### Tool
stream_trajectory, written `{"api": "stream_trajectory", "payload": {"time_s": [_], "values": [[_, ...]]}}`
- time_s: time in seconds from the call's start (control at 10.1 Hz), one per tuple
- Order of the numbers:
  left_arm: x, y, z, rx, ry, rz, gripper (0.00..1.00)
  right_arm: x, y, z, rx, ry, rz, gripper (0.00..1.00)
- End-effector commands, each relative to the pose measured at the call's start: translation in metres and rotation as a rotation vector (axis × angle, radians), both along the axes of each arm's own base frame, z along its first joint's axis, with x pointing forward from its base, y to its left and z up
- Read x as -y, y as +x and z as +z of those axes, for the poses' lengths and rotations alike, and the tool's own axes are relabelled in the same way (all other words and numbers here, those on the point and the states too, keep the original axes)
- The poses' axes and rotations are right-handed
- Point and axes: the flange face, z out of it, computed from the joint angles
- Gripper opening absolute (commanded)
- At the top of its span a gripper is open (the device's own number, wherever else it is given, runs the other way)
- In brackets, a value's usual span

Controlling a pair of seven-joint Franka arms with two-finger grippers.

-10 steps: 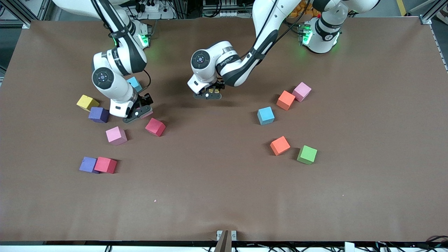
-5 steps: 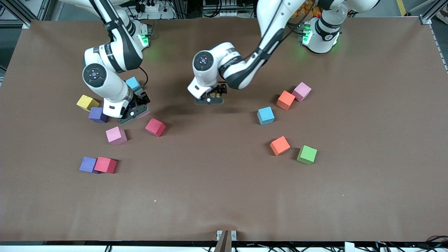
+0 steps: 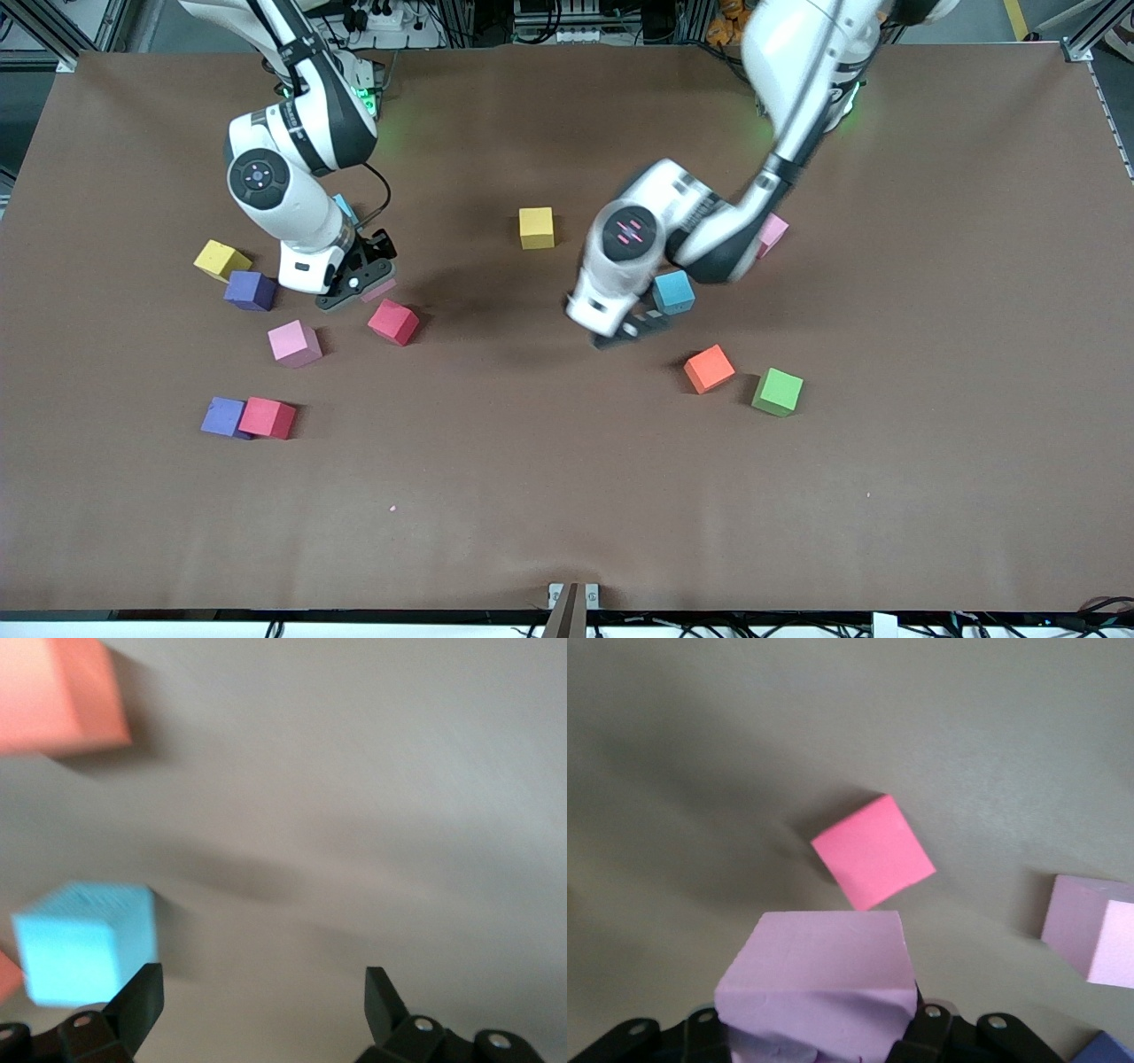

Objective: Form number 2 with 11 blocks
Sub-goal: 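Place lavender beside yellow with the right gripper while the left gripper grasps orange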

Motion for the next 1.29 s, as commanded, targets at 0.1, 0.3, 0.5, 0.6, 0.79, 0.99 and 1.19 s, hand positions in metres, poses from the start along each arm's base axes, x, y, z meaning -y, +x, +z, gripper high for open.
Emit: {"api": "stream_trajectory", "payload": {"time_s": [0.1, 0.3, 0.5, 0.6, 0.79, 0.99, 1.19], "values": [[-0.100, 0.054, -0.011, 0.017, 0.069, 0.126, 1.00, -0.057, -0.026, 0.007, 0.001, 0.001, -0.105, 0.43], [-0.122, 0.063, -0.019, 0.033, 0.072, 0.148, 1.00, -0.084, -0.044, 0.005, -0.016, 0.000, -0.140, 0.43], [-0.145, 0.063, -0.041, 0.082, 0.048, 0.170, 1.00, -0.113, -0.064, -0.009, -0.053, 0.013, -0.161, 0.43], [-0.146, 0.058, -0.050, 0.102, 0.034, 0.173, 1.00, -0.121, -0.070, -0.016, -0.056, 0.011, -0.094, 0.44], [-0.146, 0.055, -0.056, 0.096, 0.035, 0.172, 1.00, -0.146, -0.091, -0.016, -0.016, -0.015, 0.161, 0.44], [-0.147, 0.054, -0.067, 0.082, 0.040, 0.171, 1.00, -0.164, -0.112, -0.021, 0.083, -0.086, 0.438, 0.44], [-0.146, 0.051, -0.080, 0.064, 0.047, 0.164, 1.00, -0.169, -0.123, -0.037, 0.116, -0.087, 0.662, 0.44]]}}
